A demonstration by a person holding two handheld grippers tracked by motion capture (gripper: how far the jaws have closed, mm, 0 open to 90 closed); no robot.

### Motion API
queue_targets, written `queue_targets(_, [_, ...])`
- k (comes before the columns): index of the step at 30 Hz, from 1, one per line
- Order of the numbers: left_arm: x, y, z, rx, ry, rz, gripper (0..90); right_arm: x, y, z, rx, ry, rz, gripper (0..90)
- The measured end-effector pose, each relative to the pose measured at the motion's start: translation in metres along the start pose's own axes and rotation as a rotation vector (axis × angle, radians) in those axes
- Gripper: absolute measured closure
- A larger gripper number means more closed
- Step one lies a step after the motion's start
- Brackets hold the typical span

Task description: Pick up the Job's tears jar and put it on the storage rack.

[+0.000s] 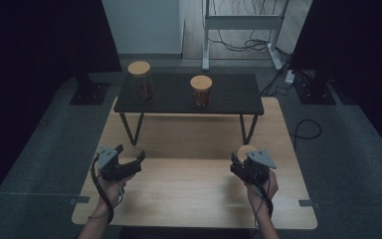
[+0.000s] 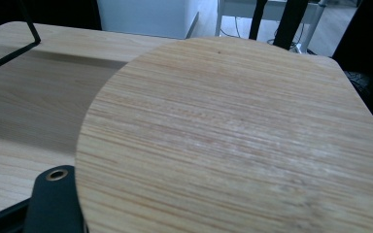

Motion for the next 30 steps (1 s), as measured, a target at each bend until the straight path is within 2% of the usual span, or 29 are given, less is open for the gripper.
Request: queue_targets(30, [-0.0035,-0.0021,-0.0008,-0.006,-0.011,0.026,7.7,0.0079,0.0078,0.0037,0.007,0.016,-0.034,25.0])
Point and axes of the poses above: each handheld gripper's, and its own axes: x roughly backward along the jaws, y roughly out of its top, z roughly to its left, the point moved 7 cm from there along -x, roughly forward along the jaws, and after that the axes turned 14 degrees about -z, right-handed, at the moved point
